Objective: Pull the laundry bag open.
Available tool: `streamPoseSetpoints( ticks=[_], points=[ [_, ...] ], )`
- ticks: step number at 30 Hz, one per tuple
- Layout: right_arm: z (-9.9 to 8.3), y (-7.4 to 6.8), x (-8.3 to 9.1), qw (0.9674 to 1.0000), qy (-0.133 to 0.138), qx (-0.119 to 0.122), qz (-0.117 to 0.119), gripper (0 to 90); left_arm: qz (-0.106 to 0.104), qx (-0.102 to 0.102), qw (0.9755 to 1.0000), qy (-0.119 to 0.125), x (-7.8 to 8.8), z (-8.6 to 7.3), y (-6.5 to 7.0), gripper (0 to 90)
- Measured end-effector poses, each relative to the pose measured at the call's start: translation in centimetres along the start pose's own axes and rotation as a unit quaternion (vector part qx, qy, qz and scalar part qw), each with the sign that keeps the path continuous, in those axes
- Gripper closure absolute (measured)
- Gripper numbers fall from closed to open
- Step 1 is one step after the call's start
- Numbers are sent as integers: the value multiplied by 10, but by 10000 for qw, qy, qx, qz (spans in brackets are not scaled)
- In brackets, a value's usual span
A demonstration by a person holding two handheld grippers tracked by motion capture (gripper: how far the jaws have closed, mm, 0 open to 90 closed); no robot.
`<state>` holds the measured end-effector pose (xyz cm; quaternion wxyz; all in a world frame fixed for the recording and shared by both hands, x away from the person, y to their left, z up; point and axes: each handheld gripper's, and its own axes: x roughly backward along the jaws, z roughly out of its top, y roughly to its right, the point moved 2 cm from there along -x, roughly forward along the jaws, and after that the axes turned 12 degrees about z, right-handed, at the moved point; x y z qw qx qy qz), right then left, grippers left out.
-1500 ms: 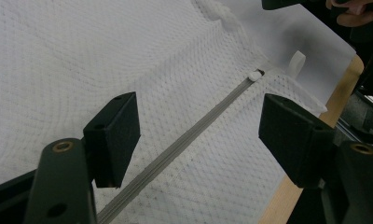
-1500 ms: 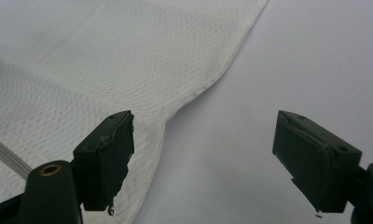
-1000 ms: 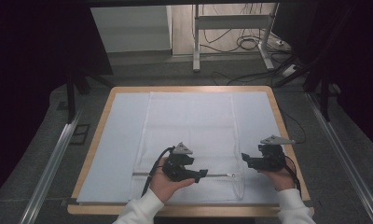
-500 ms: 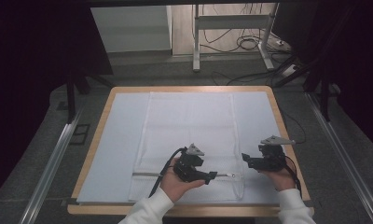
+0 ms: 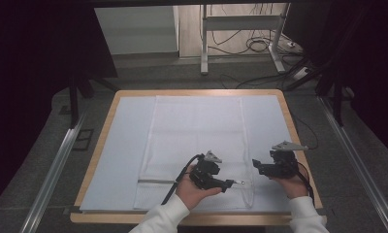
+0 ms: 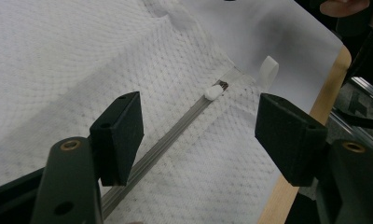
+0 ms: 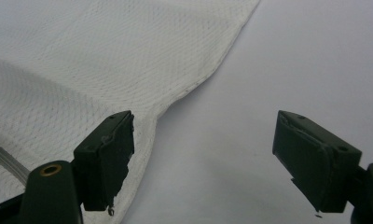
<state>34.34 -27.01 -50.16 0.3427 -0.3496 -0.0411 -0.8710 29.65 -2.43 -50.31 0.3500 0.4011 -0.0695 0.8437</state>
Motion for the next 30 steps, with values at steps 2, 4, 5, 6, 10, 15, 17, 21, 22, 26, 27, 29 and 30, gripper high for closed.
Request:
streamPoseSetpoints(
  ticks=[2, 4, 5, 6, 10, 15, 17, 21, 22, 26, 27, 29, 30],
  points=[
    [0, 0, 0, 10000, 3, -1, -5, 202, -16, 5, 10000, -30, -2, 0, 0, 330],
    [0, 0, 0, 10000, 10, -8, -12, 202, -19, 63, 10000, -20, -3, 1, 0, 327],
    [0, 0, 0, 10000, 14, -6, -12, 202, -15, 69, 10000, -10, -4, 1, 0, 328],
    [0, 0, 0, 10000, 12, -2, -15, 202, -27, 60, 10000, -9, -5, 2, 0, 331],
    [0, 0, 0, 10000, 17, 18, -3, 202, -71, 56, 9999, -52, -8, 3, 3, 339],
    [0, 0, 0, 10000, 20, 24, -11, 202, -95, 96, 9998, -112, -14, 4, 6, 341],
    [0, 0, 1, 10000, 18, 4, -19, 202, -108, 91, 9998, -148, -17, 4, 7, 342],
    [0, 1, 1, 10000, 10, 6, -37, 202, -128, 74, 9997, -204, -22, 5, 10, 345],
    [0, 1, 1, 10000, 13, 9, -55, 202, -135, 81, 9996, -213, -23, 5, 10, 349],
    [-1, 2, 1, 10000, 14, 16, -67, 202, -234, 145, 9991, -315, -30, 5, 13, 356],
    [-1, 2, 1, 10000, 13, 21, -67, 202, -250, 141, 9990, -344, -31, 5, 14, 357],
    [-1, 2, 1, 10000, 10, 23, -70, 202, -267, 142, 9989, -363, -33, 5, 15, 365],
    [-1, 2, 1, 10000, -1, 26, -77, 202, -304, 160, 9986, -403, -36, 5, 16, 372]
  ],
)
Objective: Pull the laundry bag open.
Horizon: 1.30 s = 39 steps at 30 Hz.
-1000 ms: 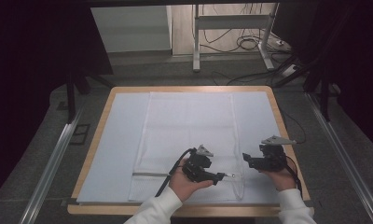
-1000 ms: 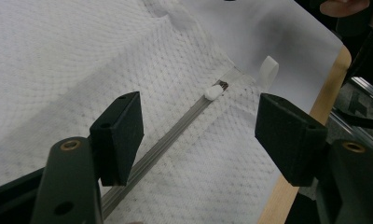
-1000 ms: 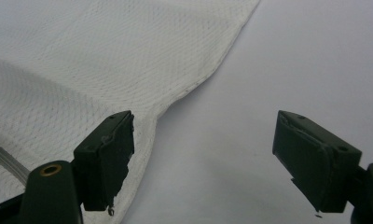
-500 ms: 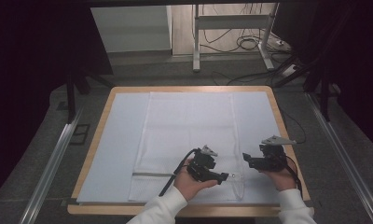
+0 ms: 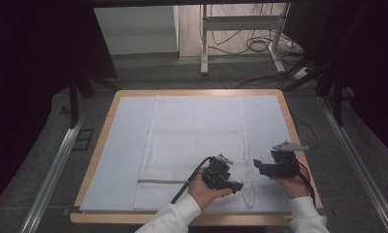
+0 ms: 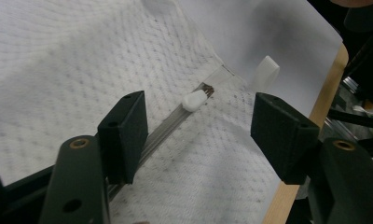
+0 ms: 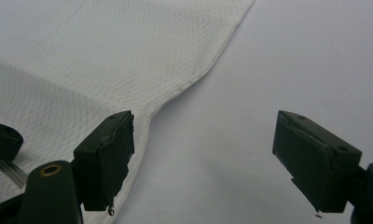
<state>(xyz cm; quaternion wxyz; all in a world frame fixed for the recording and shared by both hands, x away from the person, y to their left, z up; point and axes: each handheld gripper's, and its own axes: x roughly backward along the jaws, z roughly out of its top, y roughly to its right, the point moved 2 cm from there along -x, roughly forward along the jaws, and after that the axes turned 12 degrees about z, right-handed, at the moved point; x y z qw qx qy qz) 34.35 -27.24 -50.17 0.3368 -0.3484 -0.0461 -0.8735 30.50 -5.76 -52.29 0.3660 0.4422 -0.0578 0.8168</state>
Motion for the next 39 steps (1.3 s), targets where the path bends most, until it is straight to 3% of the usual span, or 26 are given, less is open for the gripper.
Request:
streamPoseSetpoints(
  ticks=[7, 18, 24, 33, 39],
  points=[
    [0, 0, 0, 10000, -27, 13, -20, 202, -116, 180, 9997, -93, -7, 3, 1, 406],
    [-1, 1, 1, 10000, -22, 21, -66, 202, -169, 229, 9995, -169, -11, 4, 4, 465],
    [-1, 1, 0, 9999, -55, 9, -86, 202, -362, 306, 9987, -208, -12, 2, 7, 471],
    [-1, 1, 0, 9999, -52, 31, -96, 202, -392, 326, 9983, -274, -18, 1, 9, 489],
    [-1, 1, 0, 9999, -46, 24, -101, 202, -398, 391, 9982, -232, -21, 2, 7, 605]
  ],
)
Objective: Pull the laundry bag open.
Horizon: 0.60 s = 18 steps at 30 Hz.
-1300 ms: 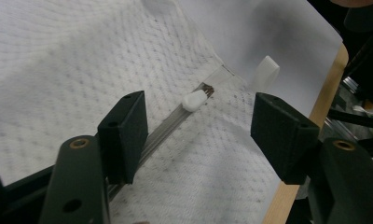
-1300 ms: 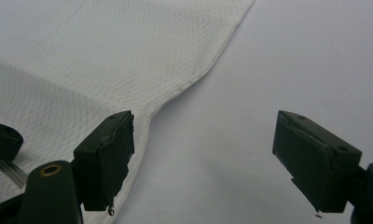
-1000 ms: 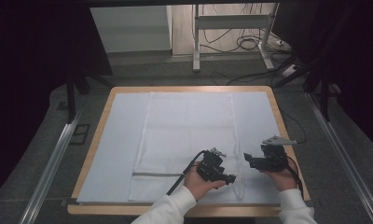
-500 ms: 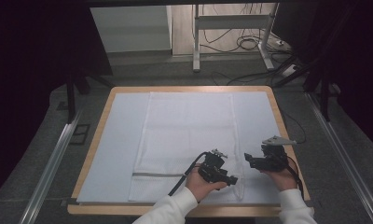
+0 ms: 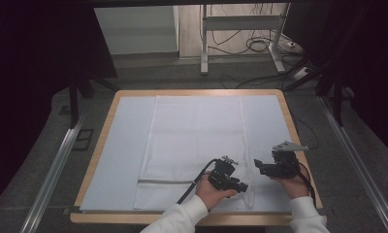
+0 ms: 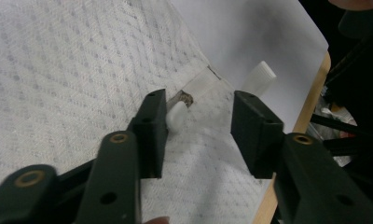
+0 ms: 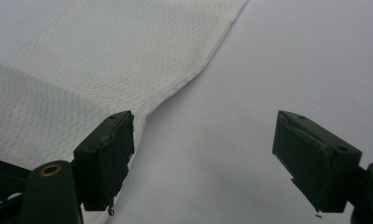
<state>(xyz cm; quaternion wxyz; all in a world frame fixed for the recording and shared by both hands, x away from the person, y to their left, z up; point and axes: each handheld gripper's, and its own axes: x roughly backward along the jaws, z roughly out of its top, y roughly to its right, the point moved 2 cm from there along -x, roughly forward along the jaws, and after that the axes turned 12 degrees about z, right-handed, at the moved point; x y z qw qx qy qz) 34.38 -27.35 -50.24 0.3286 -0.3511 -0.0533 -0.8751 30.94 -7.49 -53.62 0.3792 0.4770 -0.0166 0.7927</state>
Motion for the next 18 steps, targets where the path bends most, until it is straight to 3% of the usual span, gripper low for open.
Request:
streamPoseSetpoints(
  ticks=[9, 14, 18],
  points=[
    [0, 0, 1, 10000, 5, 9, 0, 202, -17, 39, 10000, 15, -6, 2, -4, 781],
    [0, 0, 0, 10000, -17, 1, -6, 202, -31, 39, 10000, 5, -6, 3, -7, 824],
    [0, 0, 0, 10000, -37, 44, -39, 202, 1, -89, 9999, 49, -6, 2, -6, 854]
  ],
)
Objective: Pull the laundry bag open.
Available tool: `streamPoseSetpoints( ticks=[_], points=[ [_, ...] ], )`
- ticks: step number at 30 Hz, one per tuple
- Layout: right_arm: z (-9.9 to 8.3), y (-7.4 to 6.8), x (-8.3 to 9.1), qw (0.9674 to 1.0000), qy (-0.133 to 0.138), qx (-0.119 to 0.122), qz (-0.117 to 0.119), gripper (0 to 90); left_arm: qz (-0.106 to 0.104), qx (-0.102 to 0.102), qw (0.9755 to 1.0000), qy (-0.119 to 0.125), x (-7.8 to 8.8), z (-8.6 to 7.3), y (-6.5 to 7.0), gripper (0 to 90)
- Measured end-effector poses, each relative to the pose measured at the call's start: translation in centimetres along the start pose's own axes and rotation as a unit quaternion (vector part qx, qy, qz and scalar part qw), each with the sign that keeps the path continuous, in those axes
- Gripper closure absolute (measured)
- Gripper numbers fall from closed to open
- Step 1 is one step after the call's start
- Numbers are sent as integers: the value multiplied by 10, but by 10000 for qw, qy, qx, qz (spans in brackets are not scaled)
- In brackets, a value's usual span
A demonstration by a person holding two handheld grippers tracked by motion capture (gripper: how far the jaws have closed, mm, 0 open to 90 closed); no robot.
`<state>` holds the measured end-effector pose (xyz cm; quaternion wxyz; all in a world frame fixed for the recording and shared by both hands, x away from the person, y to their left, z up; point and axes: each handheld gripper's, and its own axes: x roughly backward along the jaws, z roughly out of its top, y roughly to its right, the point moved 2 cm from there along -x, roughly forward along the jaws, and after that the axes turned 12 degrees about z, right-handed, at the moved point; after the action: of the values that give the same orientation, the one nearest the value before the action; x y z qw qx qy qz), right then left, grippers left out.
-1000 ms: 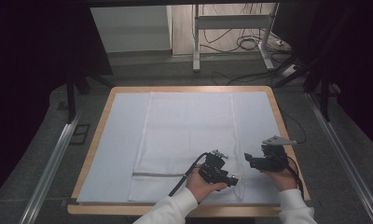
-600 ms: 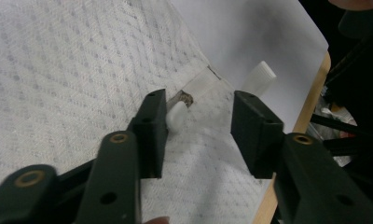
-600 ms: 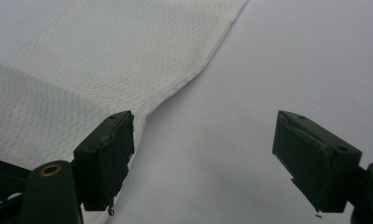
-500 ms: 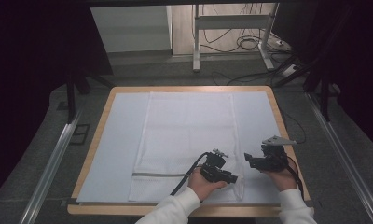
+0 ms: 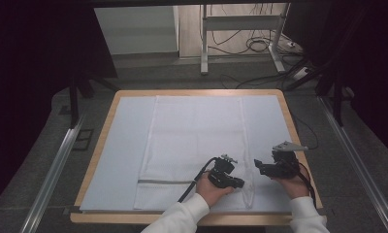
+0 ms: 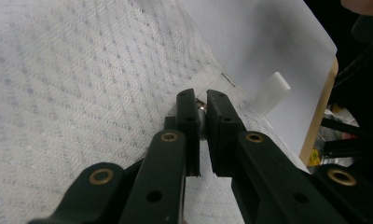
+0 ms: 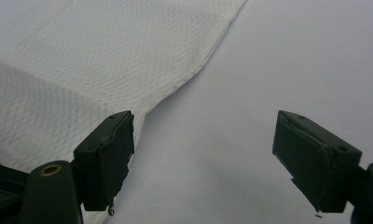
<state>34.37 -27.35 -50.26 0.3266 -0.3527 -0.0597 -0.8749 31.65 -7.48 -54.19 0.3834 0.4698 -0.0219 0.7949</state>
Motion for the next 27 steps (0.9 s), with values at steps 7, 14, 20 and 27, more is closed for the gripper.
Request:
streamPoseSetpoints(
  ticks=[7, 14, 20, 27],
  points=[
    [0, 0, 0, 10000, -5, 7, -11, 202, -36, -57, 10000, 7, 3, 0, 0, 868],
    [0, 1, 2, 10000, 21, -36, -14, 202, -75, -59, 9998, 157, 14, 1, -2, 870],
    [6, 2, 9, 9974, 344, -581, 263, 206, -86, -78, 9997, 232, 24, 1, -6, 870],
    [8, -1, 8, 9937, 170, -908, 628, 212, -119, -74, 9995, 299, 29, 1, -8, 870]
  ],
)
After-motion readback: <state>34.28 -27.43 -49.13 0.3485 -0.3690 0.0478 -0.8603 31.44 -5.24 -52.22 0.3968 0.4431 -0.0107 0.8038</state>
